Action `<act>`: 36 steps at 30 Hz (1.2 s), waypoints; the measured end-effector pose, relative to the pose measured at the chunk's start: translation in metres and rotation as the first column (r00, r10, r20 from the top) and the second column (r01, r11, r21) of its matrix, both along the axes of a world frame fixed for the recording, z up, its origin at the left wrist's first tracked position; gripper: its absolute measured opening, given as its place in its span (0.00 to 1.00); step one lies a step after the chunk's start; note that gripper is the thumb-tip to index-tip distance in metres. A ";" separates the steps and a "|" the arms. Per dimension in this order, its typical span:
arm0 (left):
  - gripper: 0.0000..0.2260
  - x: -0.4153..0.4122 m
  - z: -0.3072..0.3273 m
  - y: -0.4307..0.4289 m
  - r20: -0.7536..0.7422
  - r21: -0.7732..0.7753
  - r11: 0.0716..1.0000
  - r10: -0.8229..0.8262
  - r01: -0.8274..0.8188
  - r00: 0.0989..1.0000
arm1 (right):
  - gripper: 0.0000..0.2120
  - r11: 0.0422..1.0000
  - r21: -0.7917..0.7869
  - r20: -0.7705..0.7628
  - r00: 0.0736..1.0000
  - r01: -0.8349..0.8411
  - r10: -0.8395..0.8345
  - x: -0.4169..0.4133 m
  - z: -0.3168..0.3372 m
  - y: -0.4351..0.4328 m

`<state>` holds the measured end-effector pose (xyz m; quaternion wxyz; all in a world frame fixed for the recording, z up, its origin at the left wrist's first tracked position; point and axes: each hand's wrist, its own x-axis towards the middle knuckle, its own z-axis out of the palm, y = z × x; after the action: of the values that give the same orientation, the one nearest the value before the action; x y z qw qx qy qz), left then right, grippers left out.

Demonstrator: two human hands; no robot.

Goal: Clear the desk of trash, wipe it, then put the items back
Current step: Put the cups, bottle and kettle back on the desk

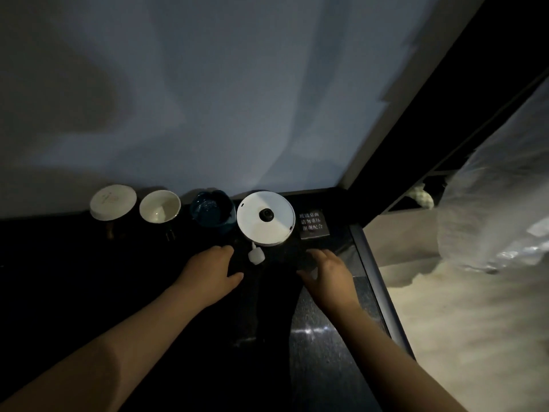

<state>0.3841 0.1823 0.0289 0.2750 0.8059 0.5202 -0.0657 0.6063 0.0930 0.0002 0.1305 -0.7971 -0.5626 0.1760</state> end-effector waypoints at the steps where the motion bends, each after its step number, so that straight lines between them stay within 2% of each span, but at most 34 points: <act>1: 0.23 -0.003 0.003 -0.007 -0.004 0.003 1.000 -0.020 0.020 1.000 | 0.24 1.000 -0.001 0.005 1.000 0.011 -0.011 -0.003 0.004 -0.011; 11: 0.22 0.000 0.026 -0.077 0.006 -0.004 0.956 -0.293 0.293 0.956 | 0.25 0.976 -0.048 0.044 0.977 0.211 -0.209 -0.036 0.043 -0.131; 20: 0.23 0.068 0.039 -0.144 0.016 0.032 0.801 -0.599 0.598 0.801 | 0.25 0.848 -0.065 0.053 0.850 0.527 -0.524 -0.027 0.063 -0.245; 25: 0.23 0.105 0.039 -0.206 0.016 0.059 0.675 -0.737 0.735 0.675 | 0.23 0.711 -0.062 0.032 0.713 0.700 -0.700 -0.032 0.069 -0.326; 31: 0.21 0.133 0.037 -0.314 0.025 0.061 0.457 -0.889 0.887 0.456 | 0.24 0.455 -0.083 -0.020 0.455 0.887 -0.890 -0.067 0.060 -0.448; 36: 0.21 0.125 0.025 -0.409 -0.012 0.040 0.295 -0.955 0.955 0.296 | 0.24 0.271 -0.109 -0.070 0.265 0.956 -0.962 -0.120 0.049 -0.547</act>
<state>0.5088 -0.2263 0.0542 0.1700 0.9630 -0.0602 -0.2002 0.4862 -0.4543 0.0489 0.2267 -0.9652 0.0456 0.1225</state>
